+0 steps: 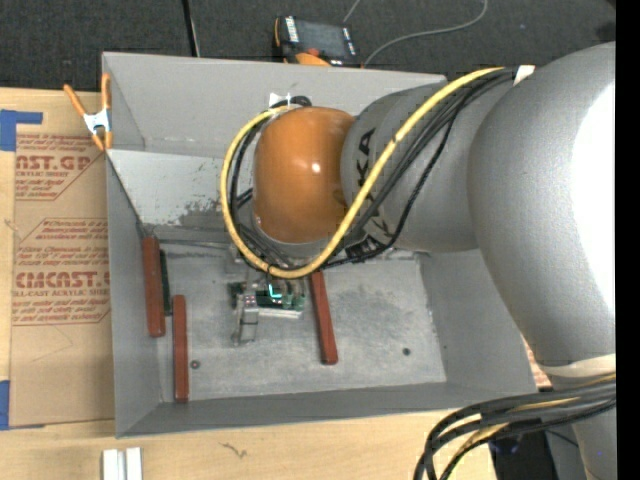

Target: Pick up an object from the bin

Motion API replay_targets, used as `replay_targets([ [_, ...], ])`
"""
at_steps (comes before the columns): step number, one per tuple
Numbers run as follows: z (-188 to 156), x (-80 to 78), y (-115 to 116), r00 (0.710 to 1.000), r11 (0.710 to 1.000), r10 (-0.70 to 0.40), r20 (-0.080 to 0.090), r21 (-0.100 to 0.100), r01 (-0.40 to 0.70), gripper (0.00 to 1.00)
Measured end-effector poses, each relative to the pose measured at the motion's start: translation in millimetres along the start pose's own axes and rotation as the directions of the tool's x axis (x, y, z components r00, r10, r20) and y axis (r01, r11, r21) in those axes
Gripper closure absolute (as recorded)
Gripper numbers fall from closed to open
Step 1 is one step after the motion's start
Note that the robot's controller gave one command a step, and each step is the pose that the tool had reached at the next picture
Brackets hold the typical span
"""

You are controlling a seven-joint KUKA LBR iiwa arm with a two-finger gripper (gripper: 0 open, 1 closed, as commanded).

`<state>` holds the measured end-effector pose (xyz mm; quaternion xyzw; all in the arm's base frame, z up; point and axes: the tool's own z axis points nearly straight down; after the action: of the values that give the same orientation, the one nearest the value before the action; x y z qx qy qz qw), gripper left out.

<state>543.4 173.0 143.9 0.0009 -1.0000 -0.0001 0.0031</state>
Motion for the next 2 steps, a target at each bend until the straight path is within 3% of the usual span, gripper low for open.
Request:
replay_targets([
  [1,39.6,-50.9,-89.1,0.999,0.999,-0.045,0.007,0.004,0.045,0.0],
  [2,76.3,-44.3,-65.2,0.996,0.996,-0.086,0.004,0.0,0.086,0.0],
])
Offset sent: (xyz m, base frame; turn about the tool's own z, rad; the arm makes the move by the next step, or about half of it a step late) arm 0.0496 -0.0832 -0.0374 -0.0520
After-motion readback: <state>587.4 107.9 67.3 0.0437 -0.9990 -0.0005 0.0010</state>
